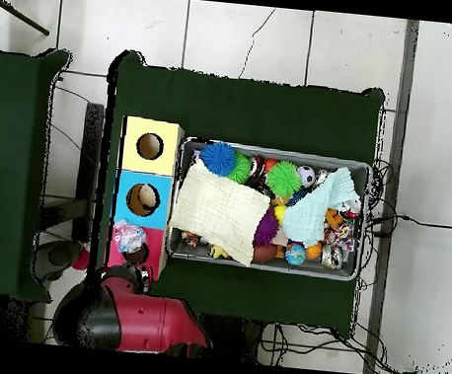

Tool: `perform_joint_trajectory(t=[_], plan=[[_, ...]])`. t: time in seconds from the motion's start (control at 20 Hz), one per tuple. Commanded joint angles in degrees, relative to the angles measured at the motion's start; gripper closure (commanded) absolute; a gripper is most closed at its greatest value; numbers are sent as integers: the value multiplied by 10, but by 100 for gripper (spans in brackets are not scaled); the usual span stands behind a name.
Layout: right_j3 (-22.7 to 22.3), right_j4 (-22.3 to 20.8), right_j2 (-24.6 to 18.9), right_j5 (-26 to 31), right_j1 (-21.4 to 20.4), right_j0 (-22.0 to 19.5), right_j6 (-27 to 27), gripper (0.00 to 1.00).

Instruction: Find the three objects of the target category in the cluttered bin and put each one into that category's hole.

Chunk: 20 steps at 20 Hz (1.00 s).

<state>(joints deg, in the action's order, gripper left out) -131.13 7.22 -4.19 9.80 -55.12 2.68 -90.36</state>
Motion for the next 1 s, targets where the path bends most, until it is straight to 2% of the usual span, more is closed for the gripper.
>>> perform_joint_trajectory(t=[0.05,0.45,0.5,0.7,0.8,1.0], plan=[[-5,34,-6,5,1,11,-146,100],[1,46,11,20,-8,30,-152,100],[-2,54,13,24,-8,31,-155,0],[-15,73,-3,16,-12,22,-167,0],[-8,69,9,6,-10,29,-159,0],[-11,74,5,2,-9,29,-155,0]])
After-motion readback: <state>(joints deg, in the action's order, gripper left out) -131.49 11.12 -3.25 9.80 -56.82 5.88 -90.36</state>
